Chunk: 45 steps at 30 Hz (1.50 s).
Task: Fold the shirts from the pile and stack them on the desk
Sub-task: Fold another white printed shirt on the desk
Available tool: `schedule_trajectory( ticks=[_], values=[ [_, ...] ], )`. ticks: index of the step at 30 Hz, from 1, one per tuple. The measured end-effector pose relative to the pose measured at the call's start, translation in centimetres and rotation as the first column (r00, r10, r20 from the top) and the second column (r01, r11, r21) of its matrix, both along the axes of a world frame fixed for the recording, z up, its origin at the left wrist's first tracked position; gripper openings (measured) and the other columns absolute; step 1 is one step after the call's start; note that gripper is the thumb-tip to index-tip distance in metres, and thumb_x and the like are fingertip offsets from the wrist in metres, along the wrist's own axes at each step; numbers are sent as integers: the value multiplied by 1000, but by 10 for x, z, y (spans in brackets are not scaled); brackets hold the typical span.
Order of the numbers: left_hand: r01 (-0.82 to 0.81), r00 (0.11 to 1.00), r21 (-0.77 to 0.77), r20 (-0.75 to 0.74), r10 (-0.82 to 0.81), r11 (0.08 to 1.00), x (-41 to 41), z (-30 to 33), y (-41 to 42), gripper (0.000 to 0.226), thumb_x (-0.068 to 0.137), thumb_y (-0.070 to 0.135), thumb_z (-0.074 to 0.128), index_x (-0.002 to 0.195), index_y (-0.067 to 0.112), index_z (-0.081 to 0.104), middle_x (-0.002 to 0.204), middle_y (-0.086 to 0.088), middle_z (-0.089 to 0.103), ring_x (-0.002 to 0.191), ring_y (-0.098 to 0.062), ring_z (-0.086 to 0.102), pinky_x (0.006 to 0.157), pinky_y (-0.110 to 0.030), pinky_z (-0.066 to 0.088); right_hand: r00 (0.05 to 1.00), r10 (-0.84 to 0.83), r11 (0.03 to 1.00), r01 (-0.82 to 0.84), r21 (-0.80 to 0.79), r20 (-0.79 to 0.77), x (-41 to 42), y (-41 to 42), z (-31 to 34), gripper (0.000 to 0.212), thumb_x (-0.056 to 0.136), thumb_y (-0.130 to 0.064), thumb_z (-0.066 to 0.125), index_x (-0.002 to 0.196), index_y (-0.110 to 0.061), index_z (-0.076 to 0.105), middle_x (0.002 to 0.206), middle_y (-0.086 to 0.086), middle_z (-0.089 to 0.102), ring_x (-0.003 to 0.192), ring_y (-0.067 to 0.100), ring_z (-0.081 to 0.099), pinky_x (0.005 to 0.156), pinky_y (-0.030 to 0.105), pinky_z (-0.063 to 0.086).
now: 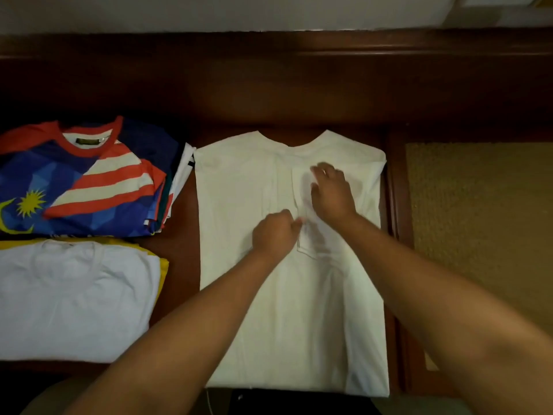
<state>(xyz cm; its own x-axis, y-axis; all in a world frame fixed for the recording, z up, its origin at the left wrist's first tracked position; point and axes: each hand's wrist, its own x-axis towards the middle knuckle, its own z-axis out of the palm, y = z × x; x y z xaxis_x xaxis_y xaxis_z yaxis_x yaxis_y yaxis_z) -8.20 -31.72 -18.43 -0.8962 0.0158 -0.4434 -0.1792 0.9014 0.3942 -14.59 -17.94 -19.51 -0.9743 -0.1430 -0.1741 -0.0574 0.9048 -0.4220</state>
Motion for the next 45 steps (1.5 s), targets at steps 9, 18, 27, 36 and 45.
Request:
schedule_trajectory(
  ticks=[9, 18, 27, 36, 45],
  values=[
    [-158, 987, 106, 41, 154, 982, 7, -13, 26, 18, 95, 31, 53, 94, 13, 53, 95, -4, 65, 90, -24, 62, 68, -29, 43, 992, 116, 966, -124, 228, 48, -78, -5, -5, 28, 88, -8, 53, 115, -10, 58, 114, 13, 58, 109, 30, 49, 89, 39, 41],
    [-466, 885, 435, 231, 405, 770, -3, -10, 24, 17, 90, 13, 59, 102, 18, 48, 87, 1, 59, 77, -18, 59, 71, -27, 47, 983, 175, 971, -182, 154, 58, -63, 5, -7, 31, 90, -25, 57, 115, -9, 55, 112, 12, 58, 105, 30, 51, 87, 40, 41],
    [-699, 715, 447, 415, 563, 559, -8, -10, 35, 27, 84, 31, 71, 98, 18, 52, 88, 0, 62, 82, -18, 63, 76, -25, 50, 944, 330, 936, -328, 126, -2, -55, 1, -10, 32, 96, -18, 51, 127, -13, 58, 126, 8, 58, 118, 26, 47, 99, 39, 35],
    [-587, 810, 358, 263, 524, 726, -5, -10, 37, 34, 90, 16, 56, 63, 15, 35, 58, 5, 38, 51, -10, 34, 48, -19, 29, 970, 242, 960, -238, 145, -8, -66, -12, -10, 20, 91, -8, 53, 110, -8, 59, 113, 12, 57, 107, 29, 50, 89, 39, 38],
    [-529, 846, 382, 166, 507, 758, -11, -8, 34, 22, 99, 22, 48, 112, 6, 54, 104, -10, 63, 95, -27, 60, 79, -30, 47, 989, 146, 989, -145, 37, -14, -92, -9, 6, 13, 96, -13, 55, 105, -10, 64, 97, 10, 67, 90, 26, 62, 89, 40, 48]
  ],
)
